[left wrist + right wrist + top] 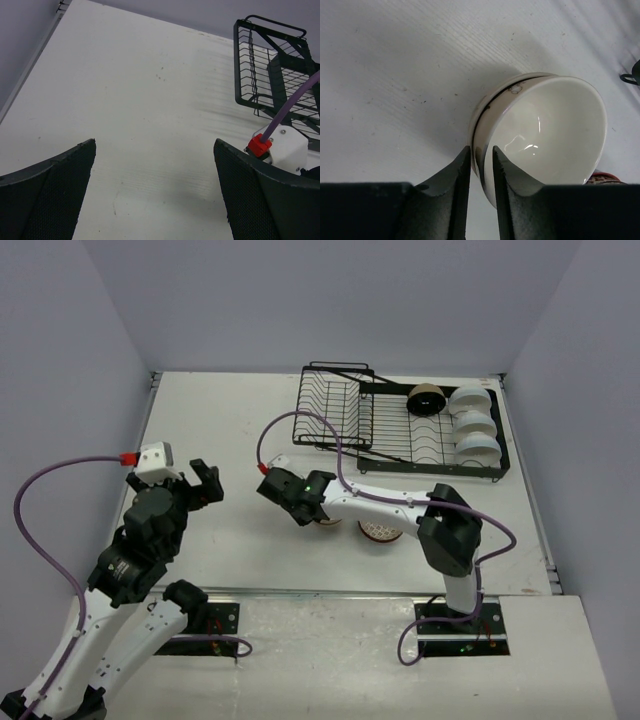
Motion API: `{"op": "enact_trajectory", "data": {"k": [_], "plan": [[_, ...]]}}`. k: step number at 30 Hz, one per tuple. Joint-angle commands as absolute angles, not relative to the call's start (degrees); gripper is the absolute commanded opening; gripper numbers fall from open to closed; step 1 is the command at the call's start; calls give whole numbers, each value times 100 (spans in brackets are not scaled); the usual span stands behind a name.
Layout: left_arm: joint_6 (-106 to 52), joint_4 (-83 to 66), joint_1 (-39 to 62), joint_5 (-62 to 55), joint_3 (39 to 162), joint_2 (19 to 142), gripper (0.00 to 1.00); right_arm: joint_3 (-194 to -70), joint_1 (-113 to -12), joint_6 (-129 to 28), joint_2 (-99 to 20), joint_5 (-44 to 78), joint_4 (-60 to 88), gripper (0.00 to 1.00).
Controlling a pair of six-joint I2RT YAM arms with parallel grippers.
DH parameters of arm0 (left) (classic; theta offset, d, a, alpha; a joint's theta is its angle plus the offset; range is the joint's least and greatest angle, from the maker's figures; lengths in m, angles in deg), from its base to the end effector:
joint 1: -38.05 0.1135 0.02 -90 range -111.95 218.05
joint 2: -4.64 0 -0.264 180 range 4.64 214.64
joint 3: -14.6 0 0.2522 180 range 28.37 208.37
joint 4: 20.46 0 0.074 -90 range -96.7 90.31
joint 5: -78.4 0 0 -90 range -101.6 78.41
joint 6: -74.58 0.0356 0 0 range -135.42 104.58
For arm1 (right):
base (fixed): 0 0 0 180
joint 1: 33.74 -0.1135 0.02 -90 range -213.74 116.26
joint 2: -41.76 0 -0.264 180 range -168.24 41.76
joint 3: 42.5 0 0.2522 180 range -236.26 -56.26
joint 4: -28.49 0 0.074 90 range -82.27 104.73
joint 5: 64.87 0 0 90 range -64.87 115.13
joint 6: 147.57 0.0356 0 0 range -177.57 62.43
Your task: Unload the bowls from the dish rack
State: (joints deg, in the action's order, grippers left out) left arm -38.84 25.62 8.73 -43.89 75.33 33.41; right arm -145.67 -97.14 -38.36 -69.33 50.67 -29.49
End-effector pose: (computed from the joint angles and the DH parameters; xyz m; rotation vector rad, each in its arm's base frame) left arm 0.0996 -0.0341 0.3487 -0.3022 1.7552 -0.1510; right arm 0.1965 0.3581 0.2282 -0.8406 2.3971 -0.0745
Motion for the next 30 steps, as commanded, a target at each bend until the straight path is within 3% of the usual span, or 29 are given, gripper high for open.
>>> {"op": "enact_trajectory", "data": {"k": [1, 3, 12, 17, 22, 25, 26, 27, 30], "plan": [[-3862, 2433, 913, -4341, 7591, 3373, 100, -14529, -9755, -3709, -6617, 5396, -2693, 26], [-3862, 2433, 913, -4341, 7583, 3373, 100, -14556, -9764, -3648, -6617, 5370, -2745, 32], [-3862, 2442, 913, -4332, 7583, 3399, 100, -14644, -9904, -3524, -6135, 5308, -2939, 38], [-3862, 2433, 913, -4324, 7583, 3399, 100, -14494, -9904, -3594, -5879, 5054, -2807, 17], [-3862, 2433, 913, -4306, 7583, 3417, 100, -14320, -9835, -3568, -5704, 5018, -2658, 11], [-3853, 2424, 913, -4297, 7591, 3434, 100, -13847, -9362, -3507, -4970, 5045, -2229, 11], [-3853, 2416, 913, -4289, 7583, 3434, 100, -13679, -9185, -3489, -4695, 5044, -2053, 14], [-3853, 2415, 913, -4288, 7583, 3434, 100, -13503, -8992, -3463, -4432, 5079, -1747, 27], [-3836, 2407, 913, -4253, 7574, 3443, 100, -12992, -8210, -3585, -3525, 5491, -1411, 54]]}}
